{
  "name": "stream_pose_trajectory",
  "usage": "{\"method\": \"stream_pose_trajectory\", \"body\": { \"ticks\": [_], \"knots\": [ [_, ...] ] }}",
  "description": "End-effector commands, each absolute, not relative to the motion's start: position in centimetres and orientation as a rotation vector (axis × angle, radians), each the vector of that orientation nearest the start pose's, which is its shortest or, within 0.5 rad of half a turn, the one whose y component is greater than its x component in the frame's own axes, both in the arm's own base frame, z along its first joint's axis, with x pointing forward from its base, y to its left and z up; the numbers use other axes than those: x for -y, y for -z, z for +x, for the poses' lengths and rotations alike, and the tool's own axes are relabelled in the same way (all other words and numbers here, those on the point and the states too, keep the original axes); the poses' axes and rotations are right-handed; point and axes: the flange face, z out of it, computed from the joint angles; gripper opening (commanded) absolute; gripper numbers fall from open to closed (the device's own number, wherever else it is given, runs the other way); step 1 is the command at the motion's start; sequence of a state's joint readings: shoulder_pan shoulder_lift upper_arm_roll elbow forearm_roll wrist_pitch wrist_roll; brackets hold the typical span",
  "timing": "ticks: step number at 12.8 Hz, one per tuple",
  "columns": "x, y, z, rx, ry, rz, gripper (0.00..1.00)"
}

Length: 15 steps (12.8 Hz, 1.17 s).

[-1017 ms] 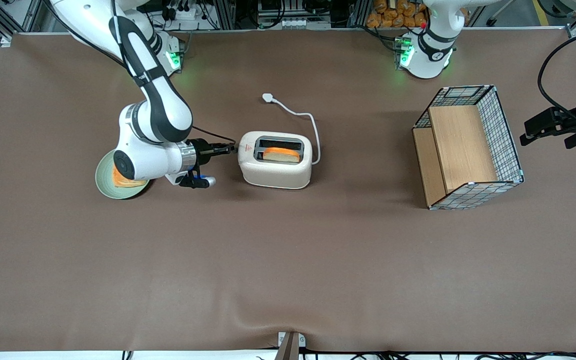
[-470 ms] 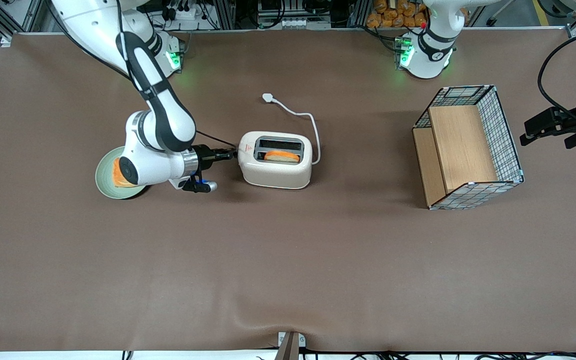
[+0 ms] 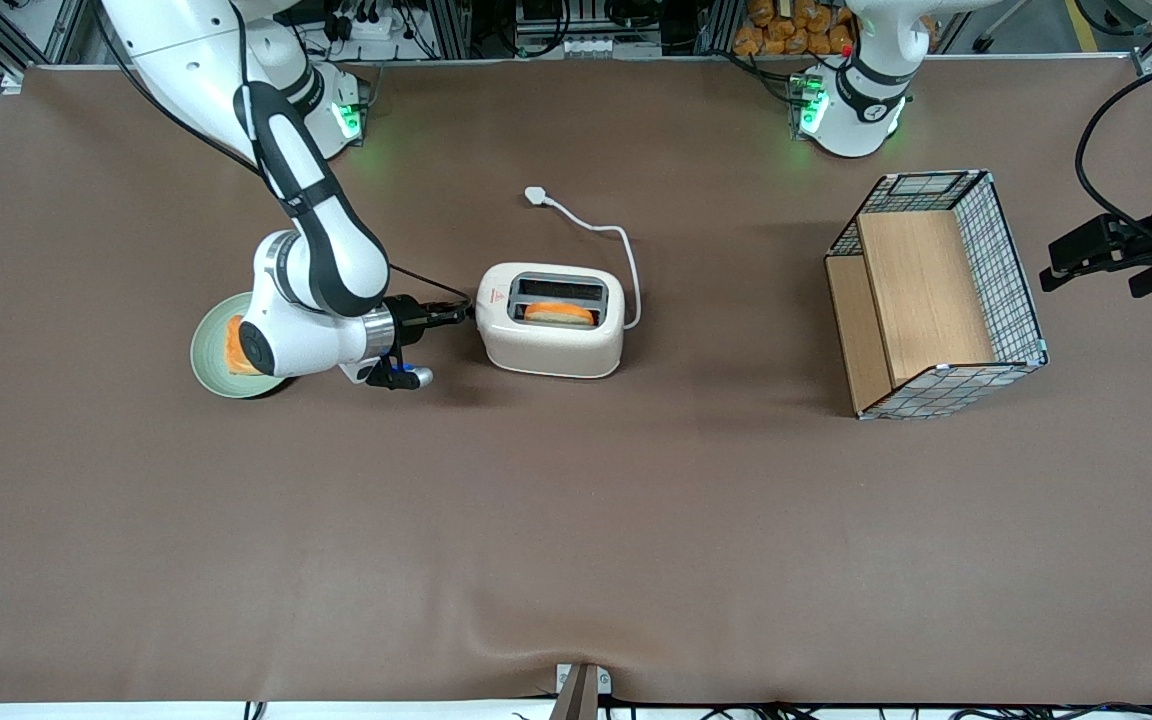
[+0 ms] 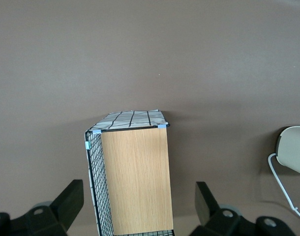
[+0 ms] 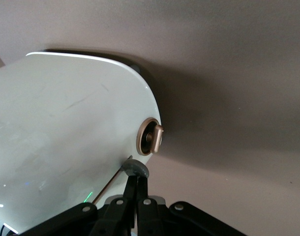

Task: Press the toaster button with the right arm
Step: 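Press the grey lever knob down with the right gripper, then lift the right gripper off the lever and back away from the toaster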

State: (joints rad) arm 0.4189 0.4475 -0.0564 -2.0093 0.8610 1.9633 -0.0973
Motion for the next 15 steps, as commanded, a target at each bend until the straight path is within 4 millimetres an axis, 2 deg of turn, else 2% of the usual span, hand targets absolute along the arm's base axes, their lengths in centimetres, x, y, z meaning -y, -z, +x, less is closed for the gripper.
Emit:
{"method": "stream_pose_trajectory", "body": {
  "ticks": [1,2,4,8,9,10,11,12,15],
  "knots": [
    [-25.0,-19.9,50.8,-0.113,-0.67,-2.434,0.06],
    [-24.8,-20.6,51.0,-0.102,-0.661,-2.436,0.06],
    [-24.1,-24.1,51.7,-0.055,-0.612,-2.451,0.08],
    [-17.3,-29.5,55.0,-0.062,-0.624,-2.446,0.13],
    [-15.6,-31.0,55.7,-0.048,-0.622,-2.472,0.24],
    [-13.7,-32.4,56.2,-0.04,-0.596,-2.515,0.52],
    [-12.1,-33.5,56.6,-0.029,-0.565,-2.553,0.87],
    [-9.9,-34.7,56.9,-0.044,-0.532,-2.577,1.0],
    [-4.3,-38.8,56.8,-0.042,-0.44,-2.639,1.0]
  ]
}}
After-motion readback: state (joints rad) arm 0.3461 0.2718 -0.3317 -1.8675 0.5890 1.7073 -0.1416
